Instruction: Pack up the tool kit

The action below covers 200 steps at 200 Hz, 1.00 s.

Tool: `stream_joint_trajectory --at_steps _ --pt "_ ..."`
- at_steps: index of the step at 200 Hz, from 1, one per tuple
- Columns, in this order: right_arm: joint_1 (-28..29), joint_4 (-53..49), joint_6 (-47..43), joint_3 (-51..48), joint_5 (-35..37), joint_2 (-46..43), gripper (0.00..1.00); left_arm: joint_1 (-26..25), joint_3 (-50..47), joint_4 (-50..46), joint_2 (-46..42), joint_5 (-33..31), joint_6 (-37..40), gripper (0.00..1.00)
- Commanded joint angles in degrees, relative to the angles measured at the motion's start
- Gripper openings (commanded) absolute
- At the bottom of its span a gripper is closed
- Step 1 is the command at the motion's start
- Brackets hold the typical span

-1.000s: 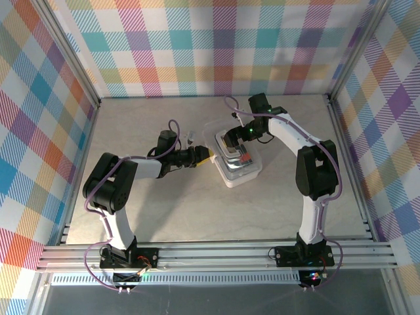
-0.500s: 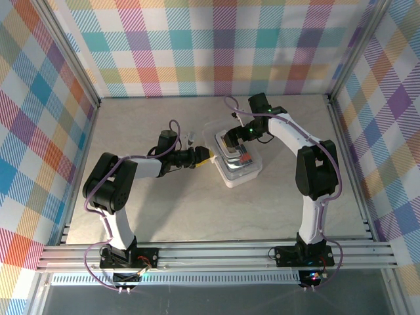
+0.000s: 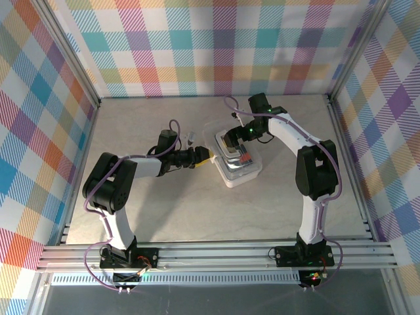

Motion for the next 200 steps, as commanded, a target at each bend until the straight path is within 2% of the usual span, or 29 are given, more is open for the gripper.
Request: stream_joint_trajectory --at_steps 1,128,200 --pt "3.19 -10.68 -3.01 -4.63 -0.35 7.67 0.99 0.52 1.53 -4.76 -0.98 -0.08 3.5 0.54" --pt "3.15 -10.72 -3.07 -4.68 -0.43 7.77 0.99 0.52 2.18 -4.84 1.07 -0.4 3.84 0.54" --pt "3.17 -10.68 -3.01 -4.83 -0.45 7.88 0.99 0.55 4.76 -9.47 2.61 -1.02 5.59 0.54"
